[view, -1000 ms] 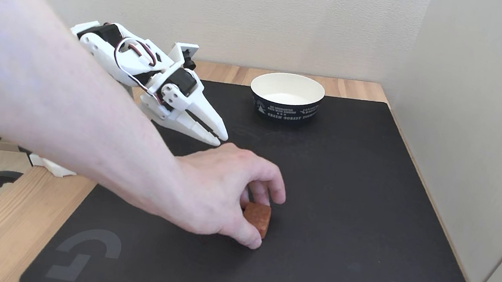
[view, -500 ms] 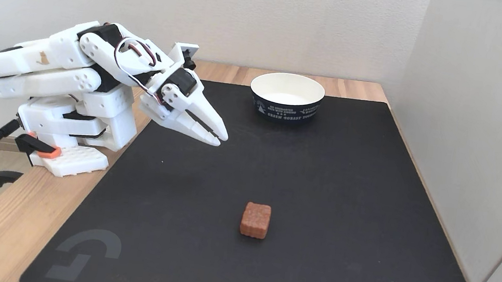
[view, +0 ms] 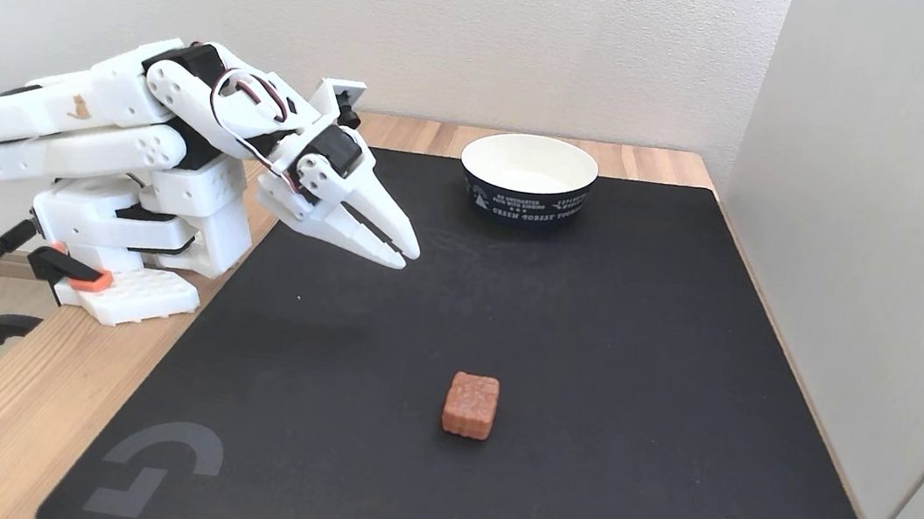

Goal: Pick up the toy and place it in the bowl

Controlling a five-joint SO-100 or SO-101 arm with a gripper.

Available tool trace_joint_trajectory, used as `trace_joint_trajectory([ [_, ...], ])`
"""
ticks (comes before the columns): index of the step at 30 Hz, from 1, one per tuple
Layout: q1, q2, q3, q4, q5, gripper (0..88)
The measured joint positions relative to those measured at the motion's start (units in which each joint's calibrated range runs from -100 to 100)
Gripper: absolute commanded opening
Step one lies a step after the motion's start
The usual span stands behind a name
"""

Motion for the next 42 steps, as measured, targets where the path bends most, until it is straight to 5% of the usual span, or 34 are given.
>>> trace_joint_trajectory([
  [25,3.58,0.0,0.0,0.0,0.0,4.7],
  [30,5.08,-0.08,-0.47,0.84,0.0,24.9],
  [35,6.99,3.75,-12.85,3.21,0.0,24.0],
  [42,11.9,38.3,-44.69,3.97,0.0,23.2],
])
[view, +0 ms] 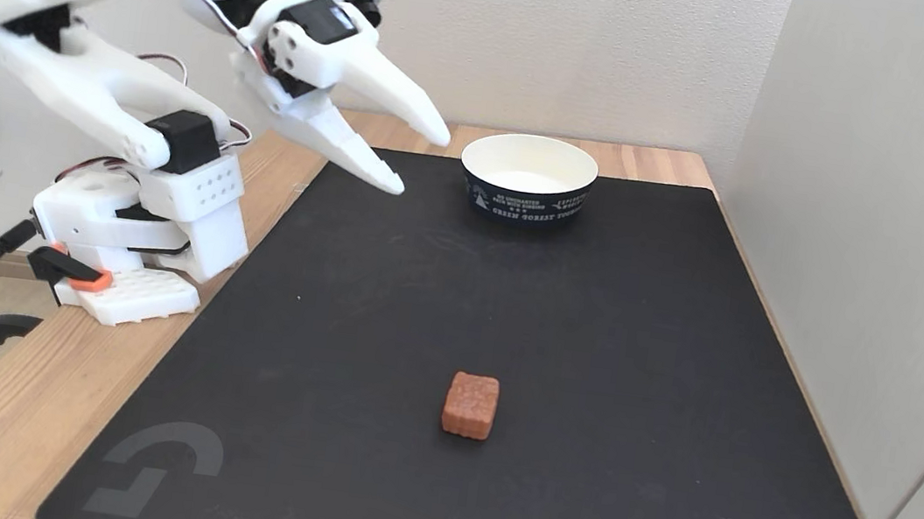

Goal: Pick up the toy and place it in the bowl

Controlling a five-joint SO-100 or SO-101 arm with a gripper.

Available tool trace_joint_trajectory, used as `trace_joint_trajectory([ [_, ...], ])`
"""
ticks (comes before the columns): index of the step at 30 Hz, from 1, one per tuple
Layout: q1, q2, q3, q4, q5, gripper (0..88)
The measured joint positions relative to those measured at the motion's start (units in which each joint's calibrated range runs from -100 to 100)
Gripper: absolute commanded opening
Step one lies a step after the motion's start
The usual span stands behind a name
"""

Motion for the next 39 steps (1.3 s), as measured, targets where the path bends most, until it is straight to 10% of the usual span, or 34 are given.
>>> trace_joint_trajectory([
  [14,1.66,54.29,-39.11,17.64,4.79,23.7],
  [28,6.41,72.36,-63.2,23.89,17.76,23.8],
  [39,6.41,79.6,-64.24,21.27,18.74,23.8],
])
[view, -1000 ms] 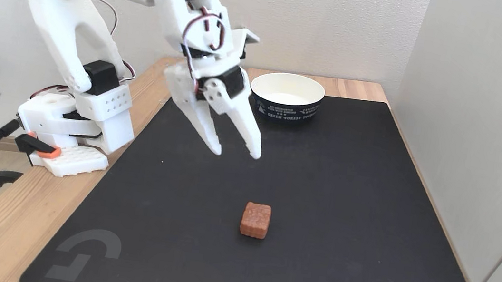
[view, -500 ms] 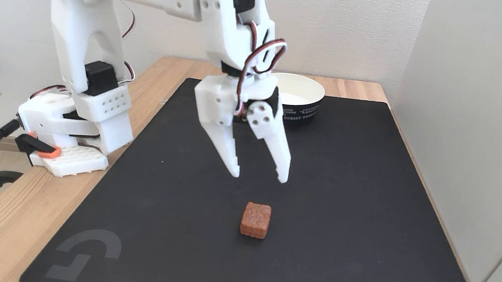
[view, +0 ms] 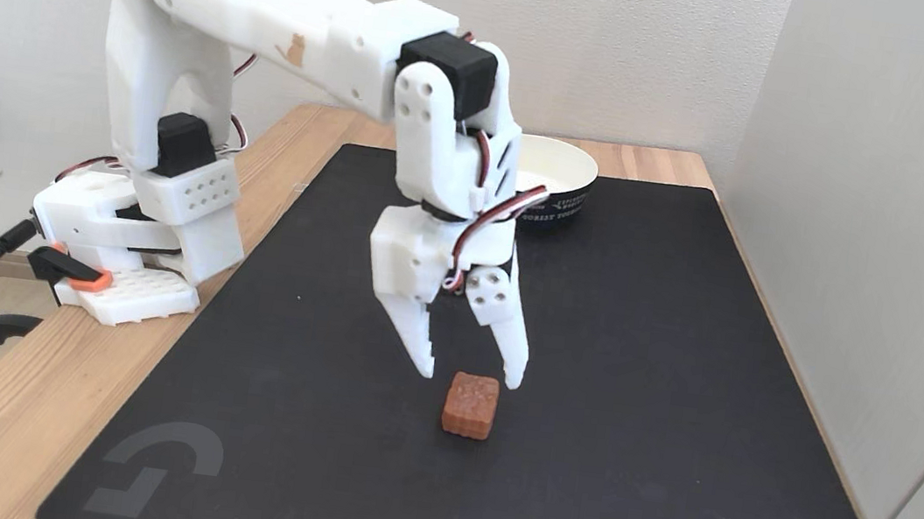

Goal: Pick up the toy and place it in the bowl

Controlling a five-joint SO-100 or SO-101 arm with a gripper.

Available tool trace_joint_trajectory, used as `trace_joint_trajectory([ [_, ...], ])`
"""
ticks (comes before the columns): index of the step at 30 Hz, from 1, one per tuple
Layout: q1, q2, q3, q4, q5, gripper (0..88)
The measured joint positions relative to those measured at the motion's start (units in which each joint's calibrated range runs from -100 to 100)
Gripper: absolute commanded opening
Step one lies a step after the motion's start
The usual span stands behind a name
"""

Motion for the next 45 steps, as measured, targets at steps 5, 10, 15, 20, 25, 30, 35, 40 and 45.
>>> trace_joint_trajectory([
  [5,-0.25,3.25,0.09,-2.36,0.0,23.8],
  [10,0.0,8.08,-0.09,-4.39,0.0,23.0],
  [15,0.0,9.83,-1.04,-4.64,0.21,10.0],
  [20,-0.75,10.07,-2.17,-5.49,0.1,2.2],
  [25,-0.75,9.66,-1.98,-5.49,0.15,2.3],
  [30,-4.49,4.5,-0.66,-7.09,-2.88,2.3],
  [35,-15.81,-9.58,-0.66,-14.94,-8.34,2.3],
  [40,-26.97,-17.9,1.79,-23.13,-15.29,2.3],
  [45,-36.87,-22.9,15.4,-36.56,-22.65,2.3],
])
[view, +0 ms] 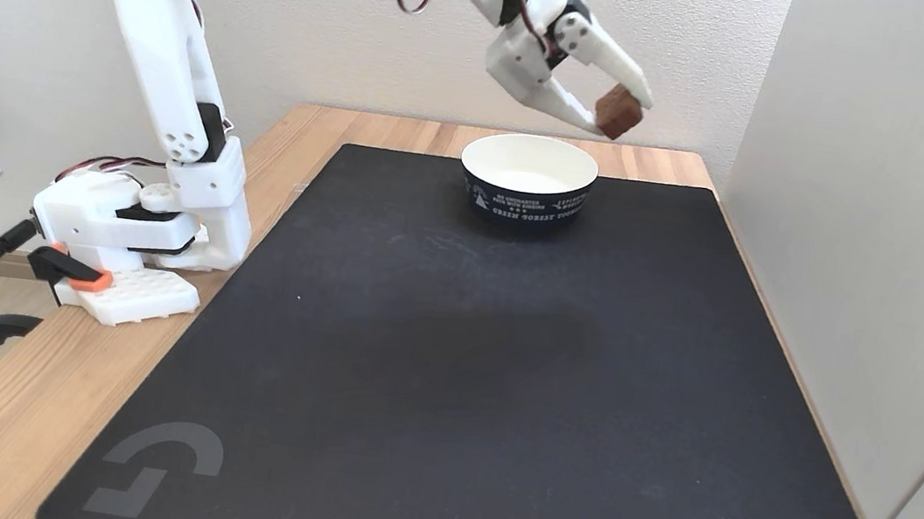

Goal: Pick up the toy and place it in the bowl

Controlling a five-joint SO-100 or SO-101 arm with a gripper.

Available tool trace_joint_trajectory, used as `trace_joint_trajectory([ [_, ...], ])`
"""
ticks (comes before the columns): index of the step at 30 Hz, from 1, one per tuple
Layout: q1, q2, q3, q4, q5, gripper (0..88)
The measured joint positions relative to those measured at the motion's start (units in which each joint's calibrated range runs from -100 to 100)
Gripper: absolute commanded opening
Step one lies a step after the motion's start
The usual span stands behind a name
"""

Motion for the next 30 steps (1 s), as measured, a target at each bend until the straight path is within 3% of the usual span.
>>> trace_joint_trajectory([
  [5,-9.65,-7.49,27.96,-26.59,-6.13,2.3],
  [10,-14.57,-9.49,43.17,-43.73,-8.85,2.3],
  [17,-18.14,-9.66,52.24,-51.84,-10.19,4.4],
  [19,-17.98,-9.58,55.17,-54.71,-10.4,17.7],
  [21,-18.64,-9.66,55.17,-55.21,-10.81,23.4],
  [30,-19.64,-9.66,55.74,-55.3,-12.15,20.8],
])
